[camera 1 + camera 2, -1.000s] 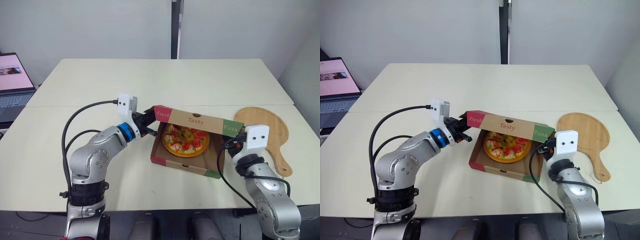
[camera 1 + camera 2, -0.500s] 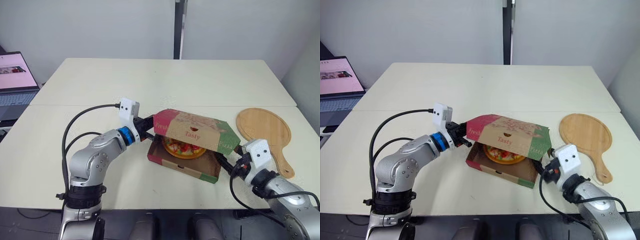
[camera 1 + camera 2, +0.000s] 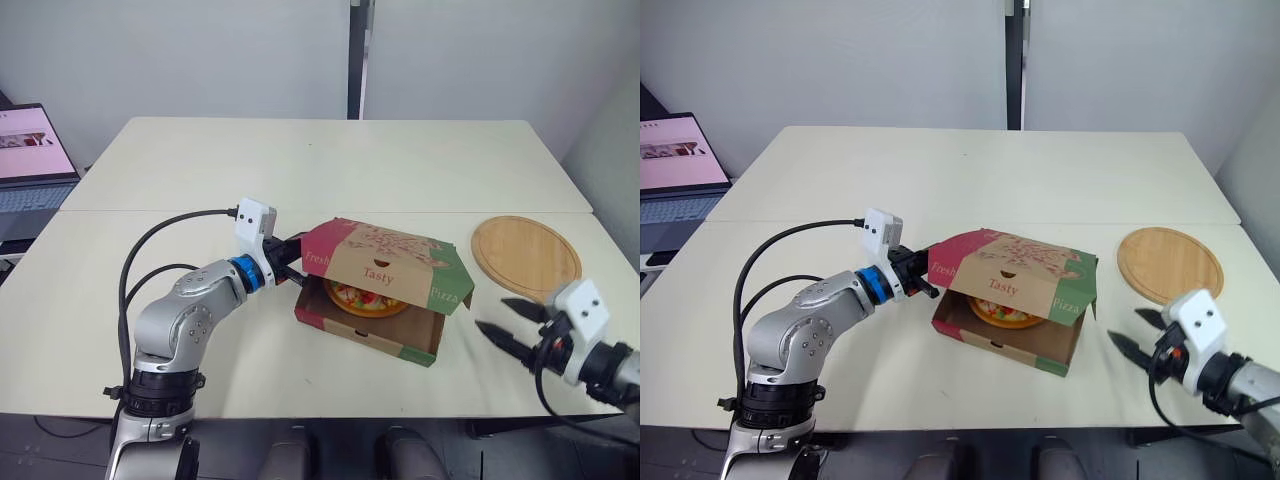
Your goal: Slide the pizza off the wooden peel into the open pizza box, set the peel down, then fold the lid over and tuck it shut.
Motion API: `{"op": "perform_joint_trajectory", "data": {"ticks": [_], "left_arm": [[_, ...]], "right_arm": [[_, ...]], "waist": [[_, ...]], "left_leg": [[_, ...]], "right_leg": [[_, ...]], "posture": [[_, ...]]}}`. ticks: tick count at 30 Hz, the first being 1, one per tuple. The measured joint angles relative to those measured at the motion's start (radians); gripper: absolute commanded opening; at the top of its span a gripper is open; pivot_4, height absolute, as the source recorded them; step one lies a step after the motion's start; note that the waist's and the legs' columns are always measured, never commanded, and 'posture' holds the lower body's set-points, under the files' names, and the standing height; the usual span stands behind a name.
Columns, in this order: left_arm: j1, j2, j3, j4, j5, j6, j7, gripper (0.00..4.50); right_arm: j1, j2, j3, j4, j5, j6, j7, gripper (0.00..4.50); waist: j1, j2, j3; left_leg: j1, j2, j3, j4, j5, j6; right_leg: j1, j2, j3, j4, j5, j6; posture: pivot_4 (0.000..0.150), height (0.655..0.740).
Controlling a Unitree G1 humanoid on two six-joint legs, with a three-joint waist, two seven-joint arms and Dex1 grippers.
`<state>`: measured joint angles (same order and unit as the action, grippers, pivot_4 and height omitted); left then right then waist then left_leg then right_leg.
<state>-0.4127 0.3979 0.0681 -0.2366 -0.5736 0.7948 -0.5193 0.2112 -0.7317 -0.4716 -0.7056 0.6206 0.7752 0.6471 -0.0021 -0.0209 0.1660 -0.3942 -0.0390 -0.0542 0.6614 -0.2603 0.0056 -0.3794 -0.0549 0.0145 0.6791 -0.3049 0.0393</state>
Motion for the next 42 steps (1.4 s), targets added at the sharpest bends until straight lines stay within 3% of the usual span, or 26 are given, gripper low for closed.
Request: {"op": "perform_joint_trajectory", "data": {"ticks": [1,4,7,12,20,33,42], "left_arm": [[0.002,0.004,-0.003,0.001,0.005,-0.005,-0.007,0.00],[0.012,0.015,-0.007,0.012,0.012,-0.025,-0.025,0.00],[0.015,0.017,-0.021,0.014,0.024,-0.042,-0.040,0.00],[0.025,0.021,-0.024,0.015,0.035,-0.061,-0.053,0.00],[0.046,0.056,-0.032,0.012,0.045,-0.080,-0.101,0.00],[0.063,0.171,-0.045,0.039,0.090,-0.189,-0.243,0.00],[0.054,0.148,-0.063,0.057,0.113,-0.237,-0.265,0.00]], "right_arm": [[-0.033,-0.004,-0.008,0.002,0.025,0.015,-0.007,3.35],[-0.167,-0.007,-0.020,0.018,0.107,0.076,-0.055,2.77],[-0.280,-0.013,-0.017,0.033,0.182,0.133,-0.098,1.77],[-0.326,-0.024,0.055,0.049,0.199,0.168,-0.125,0.04],[-0.339,-0.013,0.160,0.050,0.208,0.173,-0.127,0.04],[-0.330,-0.012,0.182,0.049,0.215,0.166,-0.129,0.04],[-0.325,-0.011,0.201,0.049,0.215,0.151,-0.129,0.04]], "waist": [[0.001,0.000,0.000],[0.001,-0.001,0.000],[0.003,-0.001,0.000],[0.003,-0.001,0.000],[0.000,0.000,0.000],[0.000,0.000,0.001],[0.002,0.000,0.001]], "left_leg": [[0.000,0.000,0.000,0.000,0.000,0.000],[0.000,0.000,0.000,0.000,0.000,0.000],[-0.001,0.000,-0.001,0.000,0.000,0.000],[-0.003,0.000,-0.001,0.000,0.000,0.000],[-0.003,0.000,-0.001,0.000,0.000,0.000],[-0.004,0.000,-0.001,-0.001,0.000,0.000],[-0.005,0.000,-0.001,0.000,0.000,0.000]], "right_leg": [[0.000,0.000,0.000,0.000,0.000,0.000],[0.000,0.000,0.000,0.000,0.000,0.000],[0.000,0.000,-0.001,-0.001,0.000,0.000],[-0.001,-0.001,-0.001,-0.002,0.000,0.000],[-0.002,-0.001,-0.001,-0.001,0.000,0.000],[-0.004,-0.001,-0.001,-0.001,0.000,0.000],[-0.004,-0.001,-0.001,-0.001,0.000,0.000]], "posture": [[0.150,0.7318],[0.150,0.7318],[0.150,0.7318],[0.150,0.7318],[0.150,0.7318],[0.150,0.7318],[0.150,0.7318]]}}
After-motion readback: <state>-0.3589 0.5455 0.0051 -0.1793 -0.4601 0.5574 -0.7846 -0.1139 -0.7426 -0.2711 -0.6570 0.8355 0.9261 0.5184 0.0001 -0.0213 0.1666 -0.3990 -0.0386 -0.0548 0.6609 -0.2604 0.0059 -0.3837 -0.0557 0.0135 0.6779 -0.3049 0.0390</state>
